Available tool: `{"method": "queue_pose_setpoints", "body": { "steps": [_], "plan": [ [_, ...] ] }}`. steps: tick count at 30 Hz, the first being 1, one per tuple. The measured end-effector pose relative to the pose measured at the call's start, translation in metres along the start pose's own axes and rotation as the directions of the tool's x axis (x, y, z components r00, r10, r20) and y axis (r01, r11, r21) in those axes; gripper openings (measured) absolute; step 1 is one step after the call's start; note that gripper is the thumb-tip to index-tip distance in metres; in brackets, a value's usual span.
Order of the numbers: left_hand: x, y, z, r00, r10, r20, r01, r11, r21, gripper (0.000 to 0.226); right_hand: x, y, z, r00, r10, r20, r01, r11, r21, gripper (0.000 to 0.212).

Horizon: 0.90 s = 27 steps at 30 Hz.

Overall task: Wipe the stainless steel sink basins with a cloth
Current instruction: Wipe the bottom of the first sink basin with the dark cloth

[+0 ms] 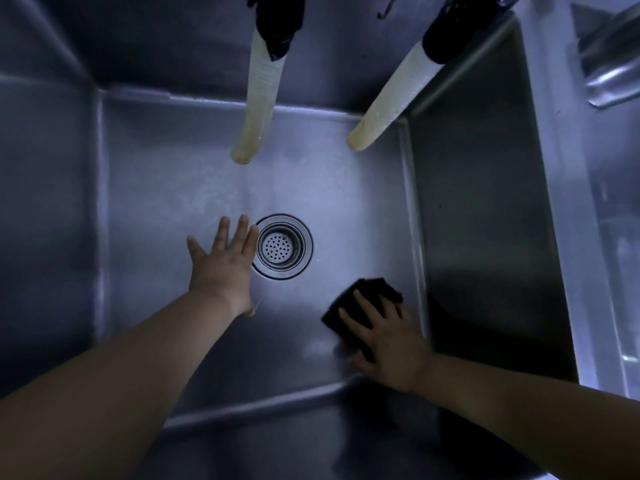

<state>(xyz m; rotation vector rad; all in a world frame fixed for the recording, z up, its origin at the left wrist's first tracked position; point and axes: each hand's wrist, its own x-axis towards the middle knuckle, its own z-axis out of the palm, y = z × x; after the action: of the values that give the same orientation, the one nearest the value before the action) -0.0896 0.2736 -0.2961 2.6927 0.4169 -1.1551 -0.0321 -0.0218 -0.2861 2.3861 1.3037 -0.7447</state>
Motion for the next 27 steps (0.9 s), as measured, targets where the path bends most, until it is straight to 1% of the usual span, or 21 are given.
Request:
{"method": "queue_pose_setpoints", "body": {
  "steps": [1,2,4,5,7,9,10,12,14,18,21,24,27],
  "plan": [
    [0.000,0.000,0.000,1.000,0.000,0.000,0.000,1.000,0.002,0.134,0.002,0.002,0.000,0.999,-0.036,-0.014,0.036,0.999,-0.028,0.068],
    [0.000,0.001,0.000,1.000,0.001,0.001,-0.001,1.000,0.004,0.134,0.009,0.004,0.000,0.996,-0.061,-0.058,0.060,0.998,-0.023,0.063],
    [0.002,0.001,0.001,1.000,-0.002,-0.004,0.002,1.000,0.006,0.135,0.034,0.012,-0.003,0.989,-0.062,-0.133,0.071,0.995,0.064,0.056],
    [0.004,0.001,0.002,1.000,-0.004,-0.006,0.004,1.000,0.009,0.136,0.051,0.016,-0.007,0.986,-0.030,-0.163,0.050,0.991,0.121,0.054],
    [0.005,0.001,0.003,1.000,-0.003,-0.006,0.003,1.000,0.016,0.137,0.092,0.024,-0.018,0.975,0.101,-0.199,-0.057,0.975,0.217,0.055],
    [0.008,0.001,0.005,1.000,-0.002,-0.015,0.002,1.000,0.014,0.138,0.133,0.031,-0.034,0.939,0.242,-0.245,-0.179,0.951,0.252,0.058],
    [0.009,0.001,0.006,1.000,-0.003,-0.023,0.003,1.000,0.008,0.139,0.153,0.035,-0.043,0.918,0.290,-0.272,-0.220,0.941,0.259,0.059],
    [0.012,0.001,0.010,0.999,-0.009,-0.045,0.008,1.000,-0.012,0.141,0.189,0.037,-0.064,0.880,0.349,-0.323,-0.271,0.926,0.263,0.060],
    [0.014,0.000,0.014,0.997,-0.012,-0.076,0.009,0.999,-0.034,0.143,0.219,0.033,-0.081,0.865,0.367,-0.343,-0.289,0.922,0.257,0.062],
    [0.019,-0.003,0.020,0.992,-0.012,-0.126,0.004,0.998,-0.066,0.144,0.251,0.005,-0.101,0.880,0.315,-0.356,-0.260,0.946,0.195,0.064],
    [0.006,-0.008,0.030,0.975,-0.093,-0.201,0.065,0.988,-0.139,0.142,0.258,-0.014,-0.106,0.912,0.250,-0.326,-0.202,0.964,0.174,0.063],
    [-0.024,-0.019,0.047,0.946,-0.155,-0.284,0.106,0.978,-0.182,0.133,0.255,-0.036,-0.108,0.939,0.189,-0.287,-0.147,0.976,0.163,0.063],
    [-0.051,-0.043,0.056,0.932,-0.224,-0.286,0.169,0.964,-0.206,0.122,0.250,-0.064,-0.107,0.954,0.092,-0.286,-0.058,0.990,0.125,0.063]
  ]
}}
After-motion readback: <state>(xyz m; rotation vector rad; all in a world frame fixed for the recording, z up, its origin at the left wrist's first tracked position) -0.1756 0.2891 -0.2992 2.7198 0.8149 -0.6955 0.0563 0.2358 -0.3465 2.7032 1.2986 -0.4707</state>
